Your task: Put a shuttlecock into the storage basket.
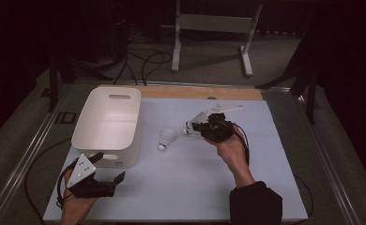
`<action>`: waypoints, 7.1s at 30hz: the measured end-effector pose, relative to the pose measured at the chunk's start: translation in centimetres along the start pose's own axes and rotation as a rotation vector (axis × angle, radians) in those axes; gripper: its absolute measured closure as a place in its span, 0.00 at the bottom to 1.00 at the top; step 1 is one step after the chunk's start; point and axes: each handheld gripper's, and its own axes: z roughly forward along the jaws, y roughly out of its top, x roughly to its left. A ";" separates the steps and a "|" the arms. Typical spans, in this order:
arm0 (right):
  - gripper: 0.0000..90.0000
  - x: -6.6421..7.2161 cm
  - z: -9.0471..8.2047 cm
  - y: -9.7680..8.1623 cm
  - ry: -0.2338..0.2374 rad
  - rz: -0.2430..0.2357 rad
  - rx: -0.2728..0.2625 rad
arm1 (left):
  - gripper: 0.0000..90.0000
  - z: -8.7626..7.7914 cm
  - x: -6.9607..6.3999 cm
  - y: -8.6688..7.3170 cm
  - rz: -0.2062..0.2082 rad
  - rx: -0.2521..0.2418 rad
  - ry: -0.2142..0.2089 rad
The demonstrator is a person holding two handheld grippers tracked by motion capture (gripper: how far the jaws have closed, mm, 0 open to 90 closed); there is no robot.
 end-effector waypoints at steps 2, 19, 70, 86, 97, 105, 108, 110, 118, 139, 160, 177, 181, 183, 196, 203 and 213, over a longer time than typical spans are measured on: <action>0.99 0.1 0.1 0.1 0.003 0.003 -0.002 | 0.02 0.0 0.0 0.0 0.000 0.001 -0.001; 0.99 0.7 0.8 1.2 0.018 -0.009 -0.010 | 0.02 0.0 0.0 0.0 0.000 0.001 -0.001; 0.99 2.6 3.4 3.2 0.046 -0.016 -0.028 | 0.02 0.0 -0.1 0.0 0.003 0.005 -0.001; 0.99 3.6 4.3 4.2 0.054 -0.021 -0.030 | 0.02 0.0 0.0 0.0 0.002 0.006 0.000; 0.99 4.1 4.9 4.8 0.067 -0.016 -0.036 | 0.02 0.0 0.0 0.0 0.000 0.005 0.001; 0.99 4.3 5.2 5.2 0.074 -0.011 -0.039 | 0.02 0.0 0.0 -0.1 -0.001 0.004 0.000; 0.99 4.4 5.4 5.4 0.073 -0.011 -0.044 | 0.02 0.0 0.0 -0.1 -0.002 0.004 0.002; 0.99 4.5 5.5 5.5 0.075 -0.013 -0.043 | 0.02 0.0 0.0 -0.1 -0.002 0.002 0.002; 0.99 4.7 5.8 5.8 0.071 -0.014 -0.047 | 0.02 0.0 -0.1 0.0 -0.001 0.000 0.000; 0.99 5.6 6.6 7.0 0.100 0.002 -0.060 | 0.02 -0.1 -0.1 0.0 -0.001 -0.003 0.001; 0.99 7.6 7.8 7.9 0.111 -0.037 -0.060 | 0.02 -0.2 -0.1 0.1 0.004 0.000 0.005; 0.99 9.0 8.5 8.3 0.141 -0.058 -0.063 | 0.01 -0.2 -0.1 0.1 -0.003 -0.001 0.009; 0.99 9.3 8.7 8.4 0.137 -0.071 -0.058 | 0.01 -0.2 -0.1 0.1 -0.004 -0.001 0.008; 0.99 9.4 8.8 8.4 0.140 -0.076 -0.055 | 0.01 -0.2 -0.1 0.1 0.000 0.001 0.008; 0.98 10.5 9.7 8.8 0.148 -0.116 -0.030 | 0.01 -0.2 0.0 0.1 -0.001 0.000 0.010; 0.57 10.5 10.0 8.6 0.162 -0.112 0.005 | 0.01 -0.2 0.0 0.1 -0.004 -0.002 0.012; 0.24 9.7 9.6 8.5 0.062 -0.131 0.014 | 0.01 -0.2 -0.1 0.0 -0.001 0.001 0.010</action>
